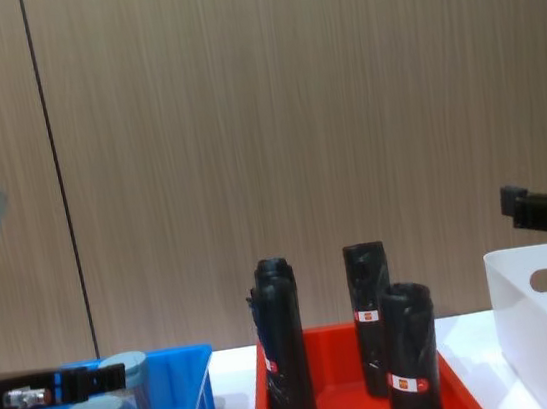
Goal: Pick the cotton swabs from the blue box and place them into the white box.
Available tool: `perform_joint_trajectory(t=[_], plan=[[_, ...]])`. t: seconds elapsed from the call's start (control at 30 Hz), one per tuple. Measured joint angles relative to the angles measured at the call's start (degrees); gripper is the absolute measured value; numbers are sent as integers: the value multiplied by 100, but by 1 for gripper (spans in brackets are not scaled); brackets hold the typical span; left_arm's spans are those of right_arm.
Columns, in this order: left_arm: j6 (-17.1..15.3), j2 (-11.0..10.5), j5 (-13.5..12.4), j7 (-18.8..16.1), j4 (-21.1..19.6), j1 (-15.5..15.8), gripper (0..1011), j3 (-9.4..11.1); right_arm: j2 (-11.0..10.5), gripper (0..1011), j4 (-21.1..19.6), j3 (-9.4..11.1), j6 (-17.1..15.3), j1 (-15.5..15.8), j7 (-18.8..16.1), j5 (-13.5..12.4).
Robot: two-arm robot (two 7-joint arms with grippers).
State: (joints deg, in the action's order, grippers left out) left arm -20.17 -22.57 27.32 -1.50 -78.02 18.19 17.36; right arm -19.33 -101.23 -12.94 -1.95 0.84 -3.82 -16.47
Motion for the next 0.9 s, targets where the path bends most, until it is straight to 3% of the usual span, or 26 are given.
perform_joint_trajectory(t=[0.9], plan=[[-71,197,-367,500,880,403,1003,29,0,1002,0,0,0,0,0,0]])
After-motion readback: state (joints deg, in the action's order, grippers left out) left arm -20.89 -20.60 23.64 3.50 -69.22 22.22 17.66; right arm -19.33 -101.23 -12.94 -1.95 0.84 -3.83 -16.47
